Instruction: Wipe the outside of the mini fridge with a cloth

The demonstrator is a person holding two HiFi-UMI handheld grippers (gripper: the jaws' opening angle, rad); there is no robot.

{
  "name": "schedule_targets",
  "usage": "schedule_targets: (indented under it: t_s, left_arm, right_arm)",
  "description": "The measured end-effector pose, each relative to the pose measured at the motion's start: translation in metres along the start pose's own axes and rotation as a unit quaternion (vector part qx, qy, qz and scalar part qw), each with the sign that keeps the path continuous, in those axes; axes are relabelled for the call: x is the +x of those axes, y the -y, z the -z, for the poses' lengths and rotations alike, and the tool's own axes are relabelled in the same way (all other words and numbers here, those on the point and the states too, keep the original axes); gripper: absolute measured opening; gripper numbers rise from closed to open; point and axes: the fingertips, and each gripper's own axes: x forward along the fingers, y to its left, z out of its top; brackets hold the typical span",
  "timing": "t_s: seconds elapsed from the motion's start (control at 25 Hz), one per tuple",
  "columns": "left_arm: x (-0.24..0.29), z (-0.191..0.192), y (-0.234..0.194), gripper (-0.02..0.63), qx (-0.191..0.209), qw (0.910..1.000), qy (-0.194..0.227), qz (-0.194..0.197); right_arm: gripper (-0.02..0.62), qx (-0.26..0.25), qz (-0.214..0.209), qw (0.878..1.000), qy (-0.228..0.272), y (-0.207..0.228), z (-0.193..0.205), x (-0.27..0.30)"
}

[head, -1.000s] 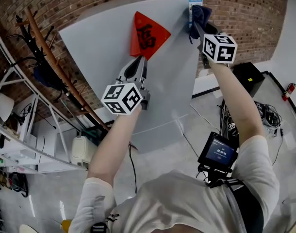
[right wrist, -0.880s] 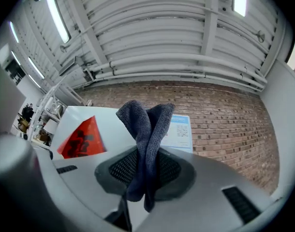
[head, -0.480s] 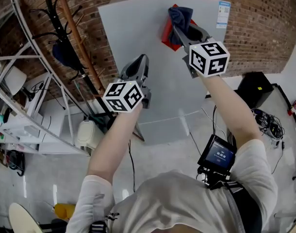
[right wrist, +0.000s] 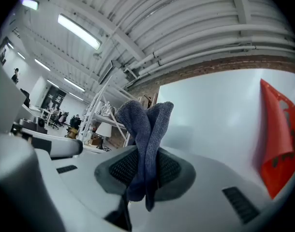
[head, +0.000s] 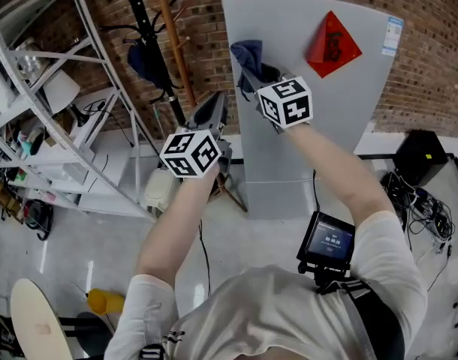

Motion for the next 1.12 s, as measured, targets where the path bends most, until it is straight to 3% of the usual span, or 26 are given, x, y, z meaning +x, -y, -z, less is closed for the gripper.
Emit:
schedule_targets:
  t_s: [0.24,0.44,1.12]
  left_arm:
    - [-0.032,-0.008,-0.031,0.003,0.008,0.9996,-0.002,-0.028]
    - [-0.032,-0.009,-0.037,0.003,0.000,0.9997,-0.002,-0.026]
    - [0.044,0.038,0.054,0.003,-0.033,0.9974,-0.023,0.061]
  right_arm:
    - [0.084,0.019,0.008,1.000,-0.020,-0.017,0.031,0.034]
    - [0.084,0.010,0.018,1.000,-0.019,-0.013,0.031,0.036]
    - [0.084,-0.024,0.103,0.994,-0.034,0.092,0.044,-0.069]
